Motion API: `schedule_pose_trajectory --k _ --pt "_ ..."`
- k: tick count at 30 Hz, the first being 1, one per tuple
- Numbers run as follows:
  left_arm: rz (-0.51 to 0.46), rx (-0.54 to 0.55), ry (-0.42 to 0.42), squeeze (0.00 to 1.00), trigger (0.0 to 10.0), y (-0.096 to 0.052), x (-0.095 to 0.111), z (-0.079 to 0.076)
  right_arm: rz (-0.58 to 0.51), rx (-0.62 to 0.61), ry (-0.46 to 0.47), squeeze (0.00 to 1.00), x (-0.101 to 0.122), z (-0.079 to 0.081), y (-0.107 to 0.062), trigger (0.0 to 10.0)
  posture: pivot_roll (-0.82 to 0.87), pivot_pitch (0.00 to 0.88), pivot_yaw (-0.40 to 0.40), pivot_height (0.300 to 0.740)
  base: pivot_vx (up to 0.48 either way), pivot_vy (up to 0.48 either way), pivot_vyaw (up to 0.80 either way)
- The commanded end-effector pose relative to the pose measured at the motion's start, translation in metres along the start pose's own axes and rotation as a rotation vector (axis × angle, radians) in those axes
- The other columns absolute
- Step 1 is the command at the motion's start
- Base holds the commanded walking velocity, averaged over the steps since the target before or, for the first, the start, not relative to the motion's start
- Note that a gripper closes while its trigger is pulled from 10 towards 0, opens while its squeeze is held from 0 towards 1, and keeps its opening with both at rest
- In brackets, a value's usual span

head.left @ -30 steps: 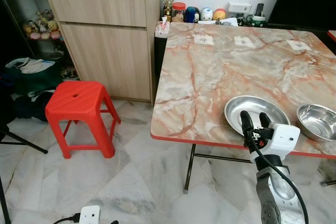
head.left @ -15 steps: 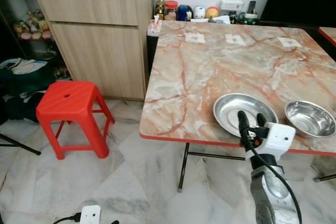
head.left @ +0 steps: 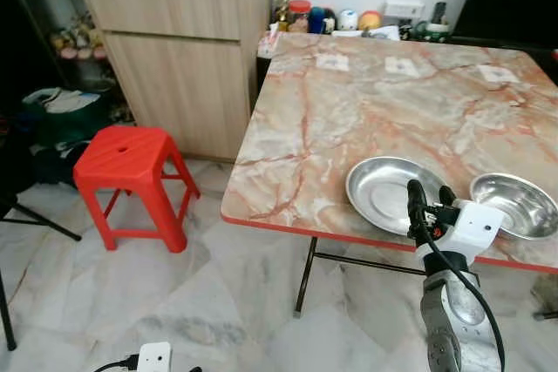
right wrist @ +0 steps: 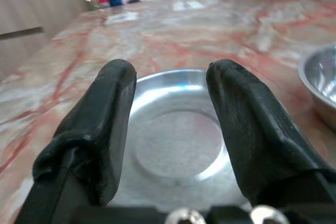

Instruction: Setting the table

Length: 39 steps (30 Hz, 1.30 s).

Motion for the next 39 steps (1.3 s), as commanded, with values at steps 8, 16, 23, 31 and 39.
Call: schedule_pose_trajectory --k 8,16,23,31,39 --pt "0.011 0.006 0.001 0.00 10.0 -0.002 -0.005 0.002 0.075 -0.275 0.133 0.00 -0.012 -0.041 0.001 10.0 0.05 0.090 -0.052 0.740 0.000 0.000 0.00" --pt "0.010 -0.001 0.002 0.00 10.0 -0.002 -0.005 0.000 0.126 -0.359 0.222 0.00 -0.023 -0.050 0.001 10.0 0.05 0.083 -0.051 0.740 0.000 0.000 0.00" --pt "0.009 -0.003 0.003 0.00 10.0 -0.002 -0.005 -0.001 0.129 -0.397 0.273 0.00 -0.023 -0.053 0.008 10.0 0.05 0.074 -0.048 0.740 0.000 0.000 0.00" --pt "0.010 -0.006 0.005 0.00 10.0 -0.001 -0.005 -0.002 0.147 -0.438 0.343 0.00 -0.025 -0.059 0.018 10.0 0.05 0.071 -0.047 0.740 0.000 0.000 0.00" --pt "0.011 -0.007 0.005 0.00 10.0 -0.002 -0.005 -0.002 0.155 -0.440 0.352 0.00 -0.024 -0.057 0.029 10.0 0.06 0.081 -0.045 0.740 0.000 0.000 0.00"
Point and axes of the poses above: a point about 5 cm out from each wrist's last joint towards the gripper, its own y axis pointing out of the wrist towards the gripper, its own x axis along the axis of the wrist's last joint, z = x × y, the point moved 3 cm from there along y, pointing out of the wrist towards the gripper, and after that the axes turned 5 degrees about y, right-handed, at the moved point
